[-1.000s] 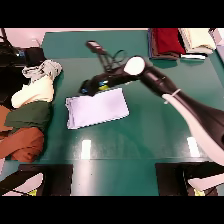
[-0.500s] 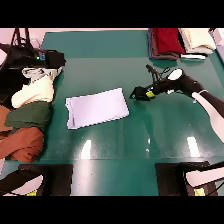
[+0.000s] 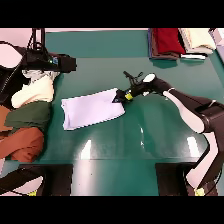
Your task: Fold the shirts.
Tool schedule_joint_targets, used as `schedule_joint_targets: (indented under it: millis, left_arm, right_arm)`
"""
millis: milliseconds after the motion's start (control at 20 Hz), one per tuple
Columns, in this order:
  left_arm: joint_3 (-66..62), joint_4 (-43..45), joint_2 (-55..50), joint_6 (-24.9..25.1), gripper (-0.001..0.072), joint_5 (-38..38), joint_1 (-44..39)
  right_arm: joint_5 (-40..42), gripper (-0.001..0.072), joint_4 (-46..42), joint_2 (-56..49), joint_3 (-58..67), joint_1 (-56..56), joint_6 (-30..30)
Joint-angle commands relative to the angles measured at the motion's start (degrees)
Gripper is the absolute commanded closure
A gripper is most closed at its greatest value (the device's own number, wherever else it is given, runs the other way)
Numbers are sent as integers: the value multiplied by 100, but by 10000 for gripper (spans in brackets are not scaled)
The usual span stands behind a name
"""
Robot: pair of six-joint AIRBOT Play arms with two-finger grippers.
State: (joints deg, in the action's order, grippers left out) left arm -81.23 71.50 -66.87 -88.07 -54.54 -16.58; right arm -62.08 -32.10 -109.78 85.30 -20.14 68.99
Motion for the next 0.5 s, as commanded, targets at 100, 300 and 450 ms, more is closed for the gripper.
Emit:
schedule_joint_targets:
  millis: [100,300,450]
  left_arm:
    - [0,-107,-15,4,681,-85,-179]
    - [-2,-94,-15,9,681,-44,-629]
    - [-2,-105,-15,2,681,9,-774]
  right_arm:
    - [247,699,-203,291,527,229,-221]
    - [254,699,-1325,1617,-157,1556,146]
    - [238,699,-1904,2647,-951,2975,173]
